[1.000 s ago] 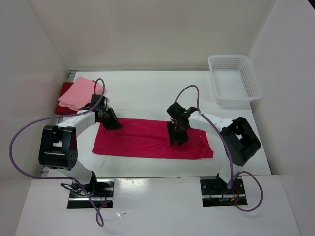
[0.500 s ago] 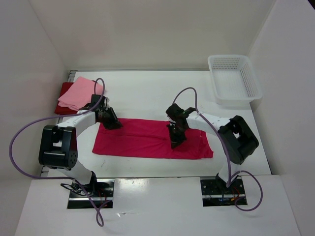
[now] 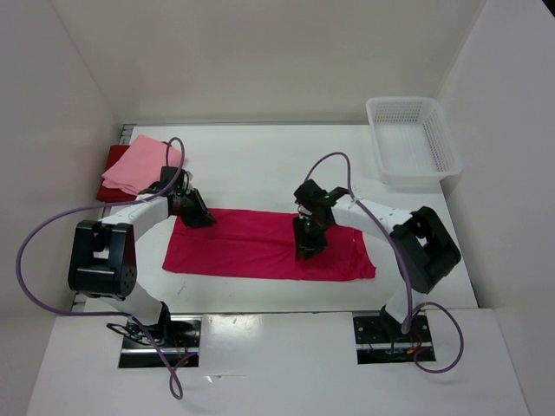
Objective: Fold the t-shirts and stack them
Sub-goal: Fold the other side of the tshirt into a rectangle
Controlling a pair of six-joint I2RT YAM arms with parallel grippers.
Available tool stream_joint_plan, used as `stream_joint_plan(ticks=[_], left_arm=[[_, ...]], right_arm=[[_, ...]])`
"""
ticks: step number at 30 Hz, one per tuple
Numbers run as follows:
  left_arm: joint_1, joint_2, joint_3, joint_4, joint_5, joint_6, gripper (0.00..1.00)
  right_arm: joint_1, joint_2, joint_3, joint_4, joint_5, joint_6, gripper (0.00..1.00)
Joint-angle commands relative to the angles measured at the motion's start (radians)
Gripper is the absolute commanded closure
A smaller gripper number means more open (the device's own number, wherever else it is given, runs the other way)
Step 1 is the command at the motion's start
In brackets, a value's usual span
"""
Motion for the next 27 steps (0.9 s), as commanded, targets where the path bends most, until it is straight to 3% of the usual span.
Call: stream_joint_plan(ticks=[1,3,8,12,21,27], left_arm=[[-0.006,0.003,0.007,0.013,0.018,-0.018,0.71],[-0.006,0.003,0.007,0.022,0.018,-0.018,0.71],[-0.006,0.003,0.016,0.023,0.027,-0.018,0.71],[-0.006,0.003,0.016,0.023,0.027,-0.009,0.71],[-0.006,0.021,0.025,0.013,0.036,0.001,0.71],[-0.006,0.021,0.025,0.004,0.036,0.001,0.71]], right_arm=[[-0.086,-0.122,-0.025,-0.007,0.112,0.046,0.64],[-0.111,-0.159,-0.090,0.045,0.096,0.107,0.59],[-0.129,-0.256,-0.203,0.139,0.116,0.239,0.58],[-0.129,-0.290,-0.242,0.193,0.164,0.324,0.64],[-0.129,-0.250,-0.282,0.294,0.196,0.367,0.65],[-0.129,-0.239,-0.273,0.259,0.209,0.367,0.65]])
